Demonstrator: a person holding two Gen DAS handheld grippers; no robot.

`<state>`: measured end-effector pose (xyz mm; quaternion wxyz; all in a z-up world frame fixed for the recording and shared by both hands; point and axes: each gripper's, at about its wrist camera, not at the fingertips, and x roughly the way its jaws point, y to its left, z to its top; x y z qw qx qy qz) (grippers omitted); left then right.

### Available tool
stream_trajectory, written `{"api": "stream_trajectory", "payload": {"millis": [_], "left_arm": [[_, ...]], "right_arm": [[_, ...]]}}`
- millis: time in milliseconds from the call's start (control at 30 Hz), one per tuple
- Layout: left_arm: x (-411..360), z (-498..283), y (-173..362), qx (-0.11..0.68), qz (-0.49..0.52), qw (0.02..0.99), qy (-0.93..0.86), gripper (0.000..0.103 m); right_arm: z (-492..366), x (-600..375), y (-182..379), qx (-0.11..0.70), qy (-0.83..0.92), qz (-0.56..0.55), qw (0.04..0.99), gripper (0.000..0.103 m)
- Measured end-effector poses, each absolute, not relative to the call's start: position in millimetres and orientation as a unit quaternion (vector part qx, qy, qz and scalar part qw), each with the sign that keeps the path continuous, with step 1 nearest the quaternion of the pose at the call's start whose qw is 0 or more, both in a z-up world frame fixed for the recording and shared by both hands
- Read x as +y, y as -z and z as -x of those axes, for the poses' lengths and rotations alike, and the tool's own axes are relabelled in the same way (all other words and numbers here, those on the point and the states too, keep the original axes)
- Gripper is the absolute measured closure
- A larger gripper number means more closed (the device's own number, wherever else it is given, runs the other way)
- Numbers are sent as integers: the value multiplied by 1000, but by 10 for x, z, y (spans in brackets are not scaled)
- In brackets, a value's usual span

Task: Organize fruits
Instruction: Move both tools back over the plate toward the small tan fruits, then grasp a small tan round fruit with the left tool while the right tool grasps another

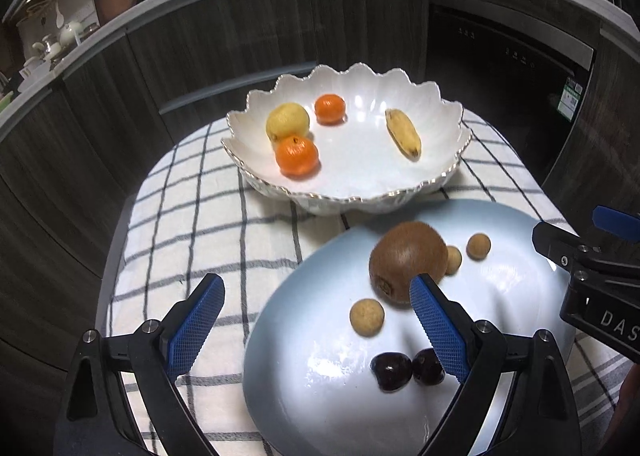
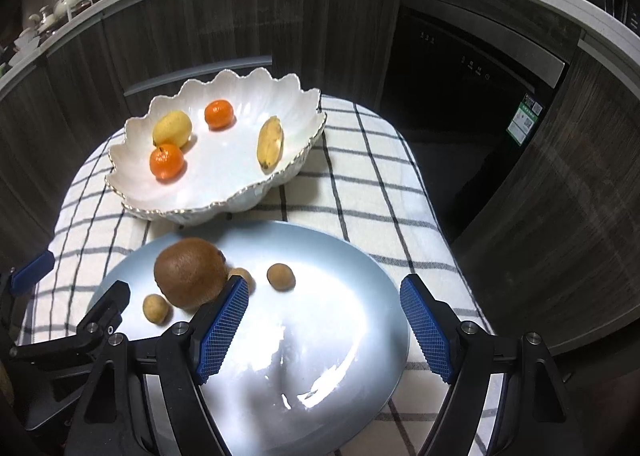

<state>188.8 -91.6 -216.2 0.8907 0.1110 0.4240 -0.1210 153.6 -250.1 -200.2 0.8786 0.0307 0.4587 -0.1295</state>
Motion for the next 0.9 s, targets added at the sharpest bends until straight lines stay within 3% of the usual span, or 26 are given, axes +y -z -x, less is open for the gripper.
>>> {"api": "stream_trajectory", "payload": {"millis": [500,567,800,900], "left_arm": [[-971,-1906,2548,459,-128,868,138,18],[-986,-1923,2589,463,-128,866,139,24],[-1050,-1975,2697,475,-131,858,145,32],[-1081,-1992,2753,483,-131,853,149,40]], "right_arm": [[-1552,-2507,2317,481,127,-31,867,24],[-1565,-2506,2337,483,127,-30,866,24],[-1613,-2520,2376,488,128,-32,863,24],[-1630,-2524,2392,489,128,-32,862,24]]}}
